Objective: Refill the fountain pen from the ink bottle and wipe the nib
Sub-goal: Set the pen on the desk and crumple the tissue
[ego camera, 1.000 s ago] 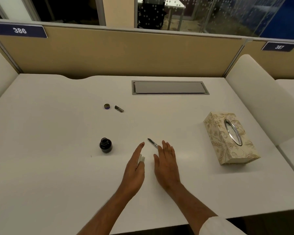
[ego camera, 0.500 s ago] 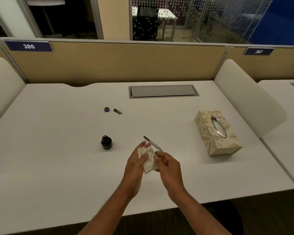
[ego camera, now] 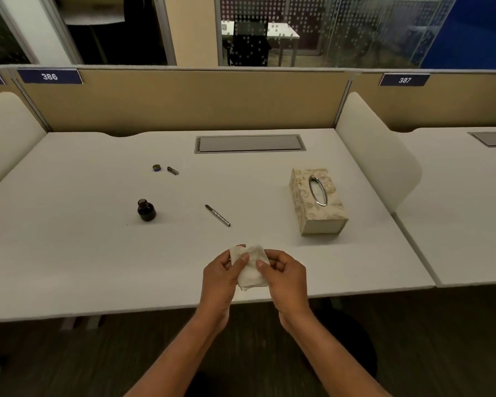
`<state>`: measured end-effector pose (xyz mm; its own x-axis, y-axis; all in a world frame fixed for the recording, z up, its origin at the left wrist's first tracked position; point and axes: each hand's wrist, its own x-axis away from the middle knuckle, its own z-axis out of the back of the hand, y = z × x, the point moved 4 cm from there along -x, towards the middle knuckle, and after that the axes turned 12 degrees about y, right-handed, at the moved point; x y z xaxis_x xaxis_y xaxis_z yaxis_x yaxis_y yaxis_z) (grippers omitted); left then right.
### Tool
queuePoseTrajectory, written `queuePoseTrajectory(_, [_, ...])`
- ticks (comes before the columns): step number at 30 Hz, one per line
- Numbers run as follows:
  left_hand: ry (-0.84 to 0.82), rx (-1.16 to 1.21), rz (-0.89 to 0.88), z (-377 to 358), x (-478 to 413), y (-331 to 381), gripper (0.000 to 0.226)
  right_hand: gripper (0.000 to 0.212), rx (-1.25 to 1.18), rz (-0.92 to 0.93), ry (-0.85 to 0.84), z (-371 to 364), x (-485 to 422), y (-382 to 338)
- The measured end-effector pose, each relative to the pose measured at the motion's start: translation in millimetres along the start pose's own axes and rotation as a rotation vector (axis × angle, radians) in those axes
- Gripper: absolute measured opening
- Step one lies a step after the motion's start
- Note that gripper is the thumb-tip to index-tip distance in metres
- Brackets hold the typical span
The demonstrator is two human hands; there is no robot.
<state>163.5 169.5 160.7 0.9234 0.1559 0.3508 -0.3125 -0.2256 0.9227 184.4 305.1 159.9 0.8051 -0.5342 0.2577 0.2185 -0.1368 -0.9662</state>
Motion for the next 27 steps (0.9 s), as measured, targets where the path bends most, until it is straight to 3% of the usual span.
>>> queuePoseTrajectory(7, [0.026, -0.090, -0.076, -38.8, 64.9, -28.2, 0.020, 0.017, 0.012, 0.034, 0.017, 87.1, 13.7, 6.3])
queuePoseTrajectory(11, [0.011, -0.220, -0.113, -51.2, 76.8, -51.4, 0.017, 0.020, 0.145, 0.072, 0.054, 122.5, 17.2, 15.2])
queuePoseTrajectory(18, [-0.172, -0.498, -0.135, -81.0, 73.6, -110.3, 0.020, 0.007, 0.467, 0.102, 0.125, 182.1, 12.9, 56.3])
queuePoseTrajectory(23, [-0.259, -0.692, -0.157, -108.7, 75.7, -141.4, 0.027, 0.010, 0.536, 0.047, 0.216, 220.2, -1.8, 84.9])
queuePoseTrajectory(27, [-0.244, -0.705, -0.107, -132.3, 77.0, -164.8, 0.024, 0.011, 0.526, 0.001, 0.302, 247.5, -20.5, 105.7])
